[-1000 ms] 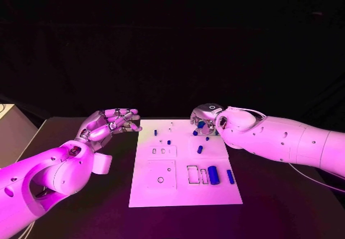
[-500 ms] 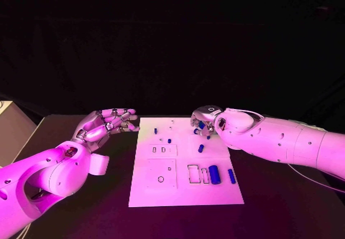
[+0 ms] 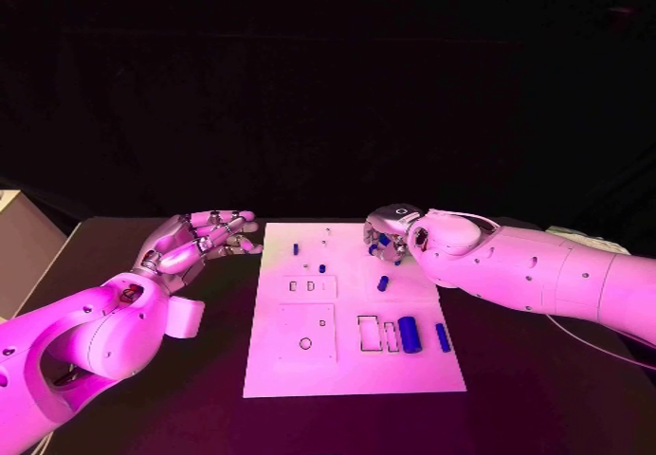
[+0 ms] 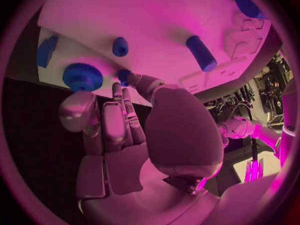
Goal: Assemble the parts on the task board
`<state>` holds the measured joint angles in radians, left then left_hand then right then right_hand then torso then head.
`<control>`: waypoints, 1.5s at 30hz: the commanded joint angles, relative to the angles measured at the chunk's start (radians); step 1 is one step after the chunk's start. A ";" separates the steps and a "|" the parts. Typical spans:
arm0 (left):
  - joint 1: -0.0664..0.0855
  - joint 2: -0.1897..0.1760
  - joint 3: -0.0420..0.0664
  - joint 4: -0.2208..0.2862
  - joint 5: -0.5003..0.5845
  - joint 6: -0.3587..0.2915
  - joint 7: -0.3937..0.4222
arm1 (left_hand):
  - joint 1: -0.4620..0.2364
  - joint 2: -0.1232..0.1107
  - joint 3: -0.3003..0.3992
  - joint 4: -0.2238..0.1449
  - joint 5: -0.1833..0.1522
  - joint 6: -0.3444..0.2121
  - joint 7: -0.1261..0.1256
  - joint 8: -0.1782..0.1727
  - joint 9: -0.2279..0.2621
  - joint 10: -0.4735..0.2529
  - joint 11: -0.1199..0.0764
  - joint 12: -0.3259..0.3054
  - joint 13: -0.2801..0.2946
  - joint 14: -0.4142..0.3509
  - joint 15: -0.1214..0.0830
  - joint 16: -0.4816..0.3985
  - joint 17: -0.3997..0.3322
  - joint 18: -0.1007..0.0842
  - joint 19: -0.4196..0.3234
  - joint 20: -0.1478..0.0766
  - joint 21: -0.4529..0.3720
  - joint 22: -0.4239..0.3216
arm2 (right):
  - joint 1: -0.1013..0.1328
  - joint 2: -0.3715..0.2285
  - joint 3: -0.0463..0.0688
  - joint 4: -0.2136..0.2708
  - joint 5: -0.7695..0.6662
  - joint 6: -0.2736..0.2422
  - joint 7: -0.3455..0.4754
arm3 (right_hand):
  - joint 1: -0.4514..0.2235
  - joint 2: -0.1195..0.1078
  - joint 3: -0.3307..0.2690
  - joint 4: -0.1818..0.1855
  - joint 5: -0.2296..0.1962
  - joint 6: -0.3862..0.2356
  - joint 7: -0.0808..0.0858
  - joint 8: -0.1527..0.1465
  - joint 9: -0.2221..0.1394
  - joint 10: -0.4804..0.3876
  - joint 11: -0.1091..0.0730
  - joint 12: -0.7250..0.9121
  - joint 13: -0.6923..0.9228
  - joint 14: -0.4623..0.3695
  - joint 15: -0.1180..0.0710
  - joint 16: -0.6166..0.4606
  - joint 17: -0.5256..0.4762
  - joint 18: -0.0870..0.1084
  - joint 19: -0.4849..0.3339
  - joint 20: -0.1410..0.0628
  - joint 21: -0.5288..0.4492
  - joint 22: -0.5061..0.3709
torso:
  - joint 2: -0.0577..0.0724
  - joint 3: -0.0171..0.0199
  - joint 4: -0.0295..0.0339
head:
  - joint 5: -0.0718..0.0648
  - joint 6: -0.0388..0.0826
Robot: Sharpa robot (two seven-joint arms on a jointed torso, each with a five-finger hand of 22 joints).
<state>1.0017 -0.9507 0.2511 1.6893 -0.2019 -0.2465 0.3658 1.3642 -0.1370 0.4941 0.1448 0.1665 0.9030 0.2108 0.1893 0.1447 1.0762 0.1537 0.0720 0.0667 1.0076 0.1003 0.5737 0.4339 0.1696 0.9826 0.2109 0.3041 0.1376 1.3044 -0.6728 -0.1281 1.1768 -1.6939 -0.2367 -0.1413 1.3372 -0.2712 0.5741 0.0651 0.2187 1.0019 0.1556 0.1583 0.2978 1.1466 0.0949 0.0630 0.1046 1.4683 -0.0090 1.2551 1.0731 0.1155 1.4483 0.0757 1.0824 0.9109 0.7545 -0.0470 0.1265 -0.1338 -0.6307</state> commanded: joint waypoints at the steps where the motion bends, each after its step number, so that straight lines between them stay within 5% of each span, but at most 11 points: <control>1: 0.000 0.000 0.001 0.001 -0.006 0.015 0.002 | -0.001 -0.009 0.006 0.001 0.000 0.000 0.009 -0.001 0.001 -0.002 0.006 -0.007 0.001 -0.005 -0.001 0.006 0.001 0.009 -0.008 -0.002 -0.001 0.001 | -0.001 0.000 0.000 -0.002 -0.017 0.012 -0.004 | 0.005 -0.002 -0.002 0.002 0.004 0.004 0.002 0.003 0.002 -0.004 -0.002 0.001 0.001 0.024 0.007 0.007 0.001 -0.005 0.000 0.010 0.003 0.000 | 0.009 -0.0001 0.0013 | -0.002 0.004; 10: 0.000 -0.002 0.001 0.000 -0.006 0.017 -0.001 | -0.001 -0.009 0.006 0.001 0.000 0.000 0.009 -0.001 0.001 -0.002 0.006 -0.007 0.001 -0.005 -0.001 0.006 0.001 0.009 -0.008 -0.002 -0.001 0.001 | -0.001 0.000 0.000 -0.003 -0.017 0.011 -0.001 | 0.017 0.019 0.017 0.002 0.008 0.021 -0.003 0.014 0.014 0.018 -0.008 0.007 0.003 0.022 0.003 0.017 0.004 -0.005 -0.002 0.010 0.013 0.013 | 0.018 -0.0011 0.0033 | -0.004 0.010; 11: 0.000 -0.002 0.001 -0.001 -0.006 0.017 -0.001 | -0.001 -0.008 0.006 0.001 0.000 0.000 0.009 -0.001 0.001 -0.003 0.007 -0.007 0.001 -0.006 -0.001 0.007 0.002 0.009 -0.008 -0.001 0.000 0.001 | -0.001 0.000 0.000 -0.004 -0.018 0.011 -0.001 | 0.024 0.026 0.032 -0.001 -0.023 0.026 -0.005 0.018 0.019 0.030 -0.010 0.007 0.005 0.021 0.001 0.021 0.005 -0.005 -0.003 0.009 0.019 0.020 | 0.019 -0.0012 0.0034 | -0.004 0.010; 16: 0.000 -0.001 0.001 -0.002 -0.006 0.017 -0.002 | -0.001 -0.008 0.006 0.001 0.000 0.000 0.009 -0.001 0.001 -0.003 0.007 -0.007 0.001 -0.006 -0.001 0.007 0.002 0.009 -0.008 -0.001 0.000 0.001 | -0.001 -0.001 0.000 -0.003 -0.018 -0.004 0.002 | 0.035 0.042 0.055 -0.009 -0.032 0.044 -0.012 0.031 0.032 0.061 -0.019 0.014 0.012 0.021 -0.004 0.028 0.007 -0.006 -0.002 0.005 0.032 0.038 | 0.022 -0.0013 0.0036 | -0.005 0.012; 24: -0.001 0.000 0.001 -0.005 -0.007 0.018 -0.006 | -0.001 -0.008 0.006 0.001 0.000 0.000 0.009 -0.001 0.001 -0.003 0.007 -0.007 0.001 -0.006 -0.001 0.007 0.002 0.009 -0.008 -0.001 0.000 0.001 | -0.001 -0.006 0.000 0.011 -0.019 -0.113 0.004 | 0.051 0.084 0.071 -0.035 -0.055 0.091 -0.033 0.076 0.078 0.136 -0.045 0.033 0.041 0.021 -0.025 0.042 0.013 -0.011 0.000 -0.012 0.061 0.077 | 0.026 -0.0012 0.0053 | -0.004 0.016; 36: -0.001 -0.003 0.001 -0.008 -0.007 0.020 -0.010 | -0.001 -0.007 0.007 0.001 0.000 -0.001 0.010 -0.001 0.001 -0.004 0.008 -0.007 0.001 -0.008 0.000 0.009 0.003 0.009 -0.009 -0.001 0.000 0.001 | 0.005 -0.004 0.011 0.058 -0.024 -0.229 -0.052 | 0.049 0.084 0.076 -0.047 -0.061 0.095 -0.036 0.087 0.096 0.149 -0.049 0.034 0.052 0.022 -0.029 0.046 0.014 -0.013 0.001 -0.017 0.069 0.090 | 0.031 -0.0020 0.0049 | 0.003 0.030; 45: -0.001 -0.002 0.001 -0.008 -0.007 0.023 -0.011 | 0.000 -0.007 0.008 0.001 0.000 -0.001 0.010 -0.001 0.001 -0.004 0.008 -0.007 0.001 -0.009 0.000 0.010 0.003 0.009 -0.010 -0.001 0.000 0.001 | 0.009 0.061 0.016 0.025 -0.025 -0.270 -0.076 | 0.049 0.082 0.078 -0.051 -0.061 0.090 -0.035 0.086 0.099 0.146 -0.048 0.031 0.054 0.022 -0.029 0.047 0.014 -0.013 0.001 -0.017 0.072 0.093 | 0.034 -0.0026 0.0073 | 0.000 0.037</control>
<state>1.0007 -0.9541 0.2514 1.6797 -0.2031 -0.2451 0.3515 1.3643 -0.1369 0.4941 0.1448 0.1665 0.9029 0.2108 0.1893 0.1443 1.0723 0.1575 0.0689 0.0664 1.0077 0.1002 0.5774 0.4360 0.1696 0.9789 0.2072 0.3040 0.1373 1.3128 -0.6172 -0.1126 1.2082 -1.7049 -0.4609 -0.1907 1.3714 -0.2102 0.6529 0.0219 0.1564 1.0917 0.1158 0.2436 0.3962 1.2245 0.1073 0.0883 0.1163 1.4668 -0.0323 1.2966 1.0887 0.1157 1.4501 0.0661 1.1491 1.0023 0.7872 -0.0495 0.1323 -0.1328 -0.5957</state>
